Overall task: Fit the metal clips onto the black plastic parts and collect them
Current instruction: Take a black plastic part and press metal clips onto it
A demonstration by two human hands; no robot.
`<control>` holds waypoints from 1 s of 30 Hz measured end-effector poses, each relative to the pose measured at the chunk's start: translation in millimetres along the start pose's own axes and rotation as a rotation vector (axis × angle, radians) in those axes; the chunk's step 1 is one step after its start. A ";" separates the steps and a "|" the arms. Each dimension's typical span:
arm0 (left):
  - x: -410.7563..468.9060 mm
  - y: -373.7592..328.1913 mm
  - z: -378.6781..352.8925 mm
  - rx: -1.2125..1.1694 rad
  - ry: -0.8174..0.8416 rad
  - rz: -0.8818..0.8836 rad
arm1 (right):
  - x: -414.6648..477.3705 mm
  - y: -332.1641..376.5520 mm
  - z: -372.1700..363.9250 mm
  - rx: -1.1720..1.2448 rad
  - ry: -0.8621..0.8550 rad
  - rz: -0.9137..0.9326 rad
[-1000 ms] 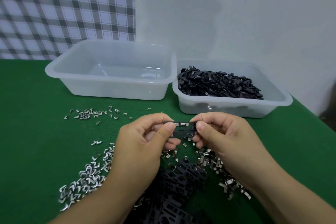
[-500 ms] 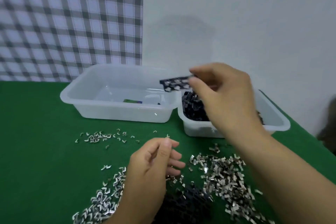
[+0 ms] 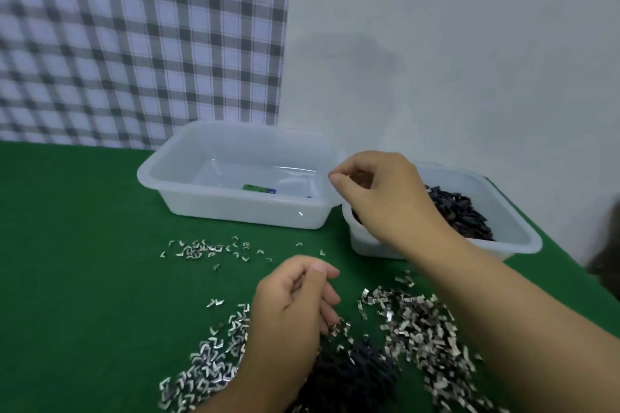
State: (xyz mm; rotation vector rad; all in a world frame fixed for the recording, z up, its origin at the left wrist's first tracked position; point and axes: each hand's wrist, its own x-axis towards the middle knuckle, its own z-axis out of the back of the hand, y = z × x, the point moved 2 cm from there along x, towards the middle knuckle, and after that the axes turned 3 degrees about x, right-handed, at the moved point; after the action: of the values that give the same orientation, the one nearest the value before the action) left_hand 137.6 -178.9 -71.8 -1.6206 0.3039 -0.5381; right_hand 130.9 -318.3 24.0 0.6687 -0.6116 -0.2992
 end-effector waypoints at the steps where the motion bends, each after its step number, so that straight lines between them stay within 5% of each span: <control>1: -0.4 0.2 0.0 -0.011 0.002 0.003 | -15.6 -0.8 9.6 0.046 0.031 -0.005; 8: -0.1 4.2 -0.5 -0.034 -0.004 -0.006 | -107.4 -28.0 44.4 0.018 0.504 -0.150; 24: 2.4 7.1 -3.8 -0.033 -0.003 -0.043 | -117.2 -28.8 -0.2 -0.257 0.585 0.109; 30: 1.5 7.4 -2.5 -0.025 0.028 -0.046 | -103.1 -40.0 26.0 0.013 0.396 -0.063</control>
State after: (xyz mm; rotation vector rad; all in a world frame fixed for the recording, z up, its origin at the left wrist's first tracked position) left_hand 138.5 -182.7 -78.7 -1.6481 0.2960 -0.5945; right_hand 31.3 -315.1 -30.5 0.7364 -0.2144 -0.2129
